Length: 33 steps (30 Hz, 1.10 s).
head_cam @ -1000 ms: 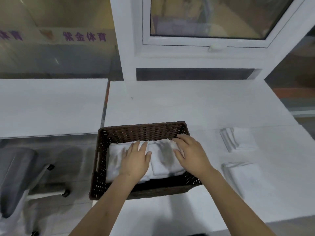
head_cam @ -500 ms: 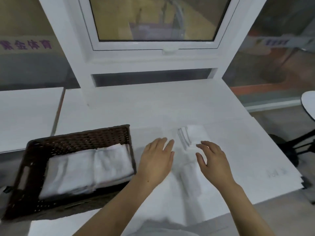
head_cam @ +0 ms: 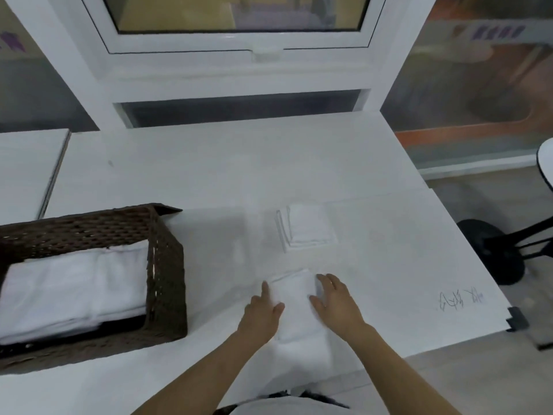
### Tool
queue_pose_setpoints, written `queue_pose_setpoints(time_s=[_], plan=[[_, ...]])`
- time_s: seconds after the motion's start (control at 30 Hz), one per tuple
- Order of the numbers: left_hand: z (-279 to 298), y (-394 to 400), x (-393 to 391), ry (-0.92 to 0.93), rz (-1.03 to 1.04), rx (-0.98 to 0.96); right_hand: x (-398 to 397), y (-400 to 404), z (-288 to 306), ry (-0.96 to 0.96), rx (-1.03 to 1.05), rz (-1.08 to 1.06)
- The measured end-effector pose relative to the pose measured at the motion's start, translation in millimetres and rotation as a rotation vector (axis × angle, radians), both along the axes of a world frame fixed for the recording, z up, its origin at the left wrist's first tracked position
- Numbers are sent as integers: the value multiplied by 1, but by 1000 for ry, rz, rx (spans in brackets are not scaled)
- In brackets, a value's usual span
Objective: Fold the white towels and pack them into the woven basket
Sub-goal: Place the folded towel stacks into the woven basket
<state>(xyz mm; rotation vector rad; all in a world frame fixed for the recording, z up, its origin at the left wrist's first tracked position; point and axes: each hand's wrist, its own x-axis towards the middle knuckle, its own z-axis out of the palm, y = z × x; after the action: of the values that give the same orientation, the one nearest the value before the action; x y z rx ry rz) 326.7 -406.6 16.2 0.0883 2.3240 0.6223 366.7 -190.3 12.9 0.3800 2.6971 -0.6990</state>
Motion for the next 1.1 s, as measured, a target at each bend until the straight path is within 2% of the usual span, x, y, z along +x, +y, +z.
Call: queue_pose_setpoints(time_s=[0.1, 0.17, 0.27, 0.37, 0.47, 0.6, 0.77, 0.93, 1.1], plan=[[-10, 12, 5, -195, 212, 173, 4, 2, -15, -155, -179, -143], [-12, 17, 7, -247, 285, 287, 6, 1, -18, -155, -257, -222], [-11, 19, 5, -268, 333, 423, -1, 2, -17, -144, -334, -326], [3, 19, 0, -219, 364, 460, -5, 3, -12, -146, -454, -432], [27, 17, -3, -105, 300, 473, -1, -6, 1, -68, -625, -475], [74, 2, -15, 165, 232, 495, -9, -33, 46, 73, -825, -525], [156, -57, -29, 503, 219, 528, -43, -89, 124, 242, -959, -439], [220, -160, -35, 666, 367, 597, -81, -179, 190, 364, -1004, -275], [222, -292, -44, 719, 557, 613, -112, -298, 209, 280, -993, -82]])
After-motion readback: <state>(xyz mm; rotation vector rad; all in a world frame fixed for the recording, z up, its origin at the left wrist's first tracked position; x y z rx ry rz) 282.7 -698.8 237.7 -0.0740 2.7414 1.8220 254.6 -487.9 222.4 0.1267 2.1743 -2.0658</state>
